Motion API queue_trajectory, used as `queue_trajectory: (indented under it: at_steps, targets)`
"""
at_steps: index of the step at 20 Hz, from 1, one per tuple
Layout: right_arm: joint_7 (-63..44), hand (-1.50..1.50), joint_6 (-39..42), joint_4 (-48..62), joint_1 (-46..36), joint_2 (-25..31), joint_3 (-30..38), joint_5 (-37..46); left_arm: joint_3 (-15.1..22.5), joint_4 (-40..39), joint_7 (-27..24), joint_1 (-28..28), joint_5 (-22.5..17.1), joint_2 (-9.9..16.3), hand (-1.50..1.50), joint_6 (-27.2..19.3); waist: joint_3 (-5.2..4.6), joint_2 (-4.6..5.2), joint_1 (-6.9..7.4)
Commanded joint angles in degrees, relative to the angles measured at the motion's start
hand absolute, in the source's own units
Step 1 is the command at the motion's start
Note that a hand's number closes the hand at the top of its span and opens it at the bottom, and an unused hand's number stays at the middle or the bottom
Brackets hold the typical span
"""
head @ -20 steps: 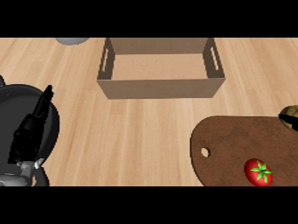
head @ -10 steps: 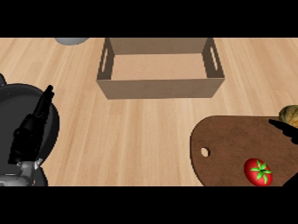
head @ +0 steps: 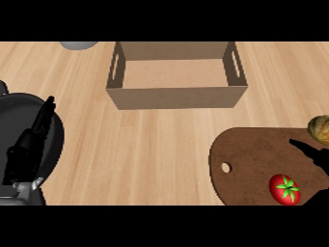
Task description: Pick the tomato from the cutting board and place it in the cardboard box
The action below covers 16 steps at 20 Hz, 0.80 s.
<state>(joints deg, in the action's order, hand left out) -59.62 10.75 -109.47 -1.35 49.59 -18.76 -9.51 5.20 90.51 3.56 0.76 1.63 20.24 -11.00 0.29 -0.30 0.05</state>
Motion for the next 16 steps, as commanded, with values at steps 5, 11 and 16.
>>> queue_trajectory:
  at_steps: [5,11,16]
  targets:
    - [-7.6,-1.5,2.95,-3.03,-1.23,-1.57,2.4,-0.05,-0.84,-3.44,2.65,0.75,2.14,-1.38,0.0,0.78,-0.33,0.3,-0.15]
    - [-5.8,-1.5,1.68,2.76,-2.7,-6.98,-0.74,4.94,-1.12,-4.06,-0.08,-1.2,1.8,-2.96,0.0,2.15,-0.33,0.38,0.22]
    - [-0.97,-1.5,3.94,4.2,0.4,-6.0,2.2,5.32,-1.73,-3.29,1.23,-0.93,3.03,-4.15,0.0,1.55,-0.3,0.32,-0.08]
